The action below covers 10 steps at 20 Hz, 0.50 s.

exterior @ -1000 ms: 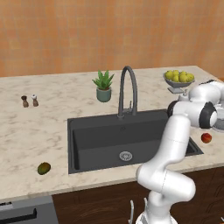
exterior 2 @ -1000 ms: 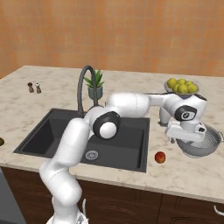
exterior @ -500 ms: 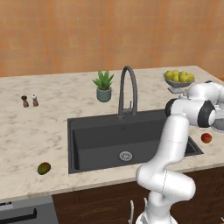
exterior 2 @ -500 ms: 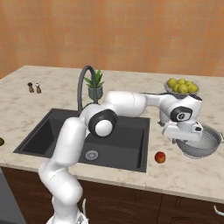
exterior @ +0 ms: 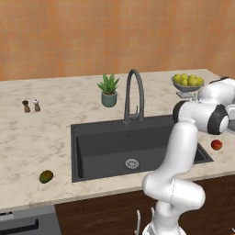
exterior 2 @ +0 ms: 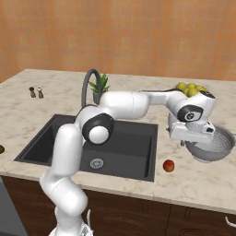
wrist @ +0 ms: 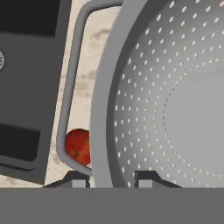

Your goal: Put the colander in the sink, put the apple, mango in the colander, and turn on the sink faucet and pour water over the colander.

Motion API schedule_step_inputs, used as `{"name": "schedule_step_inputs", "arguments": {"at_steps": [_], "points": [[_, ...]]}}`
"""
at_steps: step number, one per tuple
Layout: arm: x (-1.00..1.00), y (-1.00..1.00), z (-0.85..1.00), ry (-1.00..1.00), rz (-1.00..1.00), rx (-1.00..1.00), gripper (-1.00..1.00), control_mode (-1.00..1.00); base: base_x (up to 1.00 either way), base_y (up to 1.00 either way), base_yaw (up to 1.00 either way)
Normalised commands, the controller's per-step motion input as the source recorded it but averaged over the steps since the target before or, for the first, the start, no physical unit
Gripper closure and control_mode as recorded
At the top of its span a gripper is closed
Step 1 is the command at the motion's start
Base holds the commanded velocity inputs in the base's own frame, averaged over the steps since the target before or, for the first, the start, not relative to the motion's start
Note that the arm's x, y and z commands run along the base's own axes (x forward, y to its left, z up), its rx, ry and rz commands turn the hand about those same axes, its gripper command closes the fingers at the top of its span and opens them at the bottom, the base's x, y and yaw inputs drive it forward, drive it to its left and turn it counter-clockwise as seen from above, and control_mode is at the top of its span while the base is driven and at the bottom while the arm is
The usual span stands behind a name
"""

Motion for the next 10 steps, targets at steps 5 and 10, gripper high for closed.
{"name": "schedule_step_inputs", "arguments": {"at_steps": [5,10], "points": [[-0.66,0.84,0.26,-0.06,0.00,-0.05,1.00,-1.00,0.00,0.00,0.00],[-0.46,0.98,0.36,-0.05,0.00,-0.03,1.00,-1.00,0.00,0.00,0.00]]}}
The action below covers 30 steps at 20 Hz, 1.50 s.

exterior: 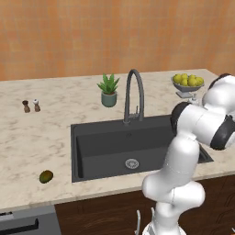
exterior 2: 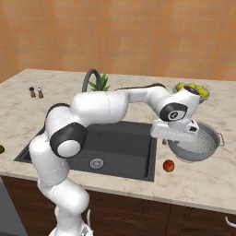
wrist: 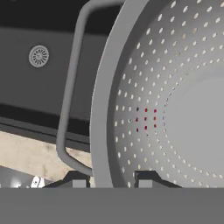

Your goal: Put the colander in the sink, put the apple, mango in the colander, and turn on the sink faucet and pour water over the colander.

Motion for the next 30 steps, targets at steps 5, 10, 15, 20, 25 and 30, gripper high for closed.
{"name": "schedule_step_inputs", "arguments": {"at_steps": [5,10,15,20,25,30], "points": [[-0.50,1.00,0.27,-0.02,0.00,-0.03,1.00,-1.00,0.00,0.00,0.00],[-0.42,1.00,0.19,0.00,0.04,-0.01,1.00,-1.00,0.00,0.00,0.00],[-0.29,1.00,0.12,0.00,0.04,0.00,1.00,-1.00,0.00,0.00,0.00],[-0.19,0.95,0.03,-0.01,0.03,0.00,1.00,-1.00,0.00,0.00,0.00],[0.00,0.83,0.01,0.00,0.01,0.00,1.00,-1.00,0.00,0.00,0.00],[0.00,0.82,0.00,0.00,0.00,0.00,1.00,-1.00,0.00,0.00,0.00]]}}
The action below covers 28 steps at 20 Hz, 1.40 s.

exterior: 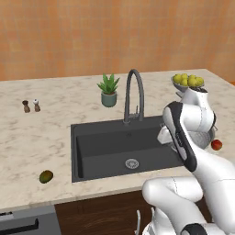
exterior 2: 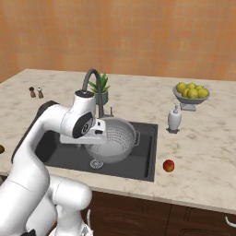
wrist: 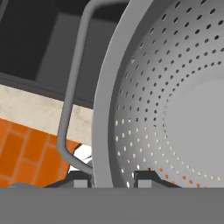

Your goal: Put the colander in the sink, put the apple, mango in the colander, and turn on the sink faucet and pour water over the colander.

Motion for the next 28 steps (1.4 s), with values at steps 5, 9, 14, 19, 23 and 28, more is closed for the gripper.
{"name": "schedule_step_inputs", "arguments": {"at_steps": [5,9,14,19,23,28], "points": [[0.00,0.87,0.00,0.00,0.00,0.00,1.00,-1.00,0.00,0.00,0.00],[0.00,0.85,0.00,0.00,0.00,0.00,1.00,-1.00,0.00,0.00,0.00],[0.00,0.86,-0.01,0.00,0.00,0.00,1.00,-1.00,0.00,0.00,0.00],[0.00,0.85,-0.01,0.00,0.00,0.00,1.00,-1.00,0.00,0.00,0.00],[0.01,0.69,-0.10,0.00,0.00,0.00,1.00,-1.00,0.00,0.00,0.00],[0.14,0.26,-0.15,0.09,0.00,0.00,1.00,-1.00,0.00,0.00,0.00]]}}
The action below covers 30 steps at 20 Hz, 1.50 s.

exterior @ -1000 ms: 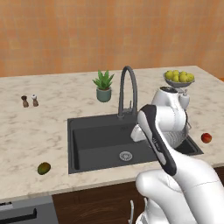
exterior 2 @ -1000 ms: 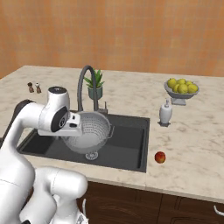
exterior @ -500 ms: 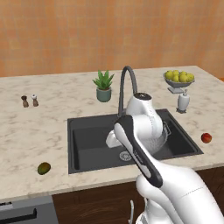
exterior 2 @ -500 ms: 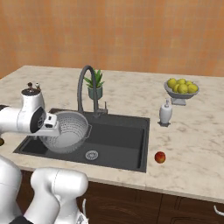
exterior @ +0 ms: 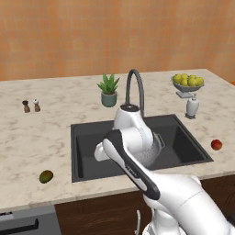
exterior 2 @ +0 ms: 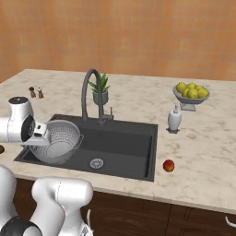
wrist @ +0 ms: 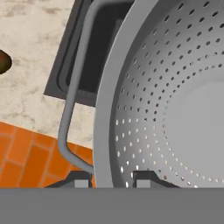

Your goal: Put the colander in the sink, put the apple, mango in the colander, and turn on the sink faucet and pour water over the colander.

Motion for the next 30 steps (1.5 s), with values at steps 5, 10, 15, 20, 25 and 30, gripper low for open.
{"name": "schedule_step_inputs", "arguments": {"at_steps": [5,10,15,20,25,30], "points": [[0.46,0.13,-0.22,0.32,0.00,0.00,1.00,-1.00,0.00,0.00,0.00],[0.66,0.10,-0.19,0.05,0.00,0.00,1.00,-1.00,0.00,0.00,0.00],[0.68,0.09,-0.29,0.01,0.00,0.00,1.00,-1.00,0.00,0.00,0.00],[0.64,0.00,-0.39,0.03,0.00,0.00,1.00,-1.00,0.00,0.00,0.00],[0.53,0.00,-0.55,0.03,0.00,0.00,1.00,-1.00,0.00,0.00,0.00],[0.41,0.00,-0.72,0.00,0.00,-0.03,1.00,-1.00,0.00,0.00,0.00]]}}
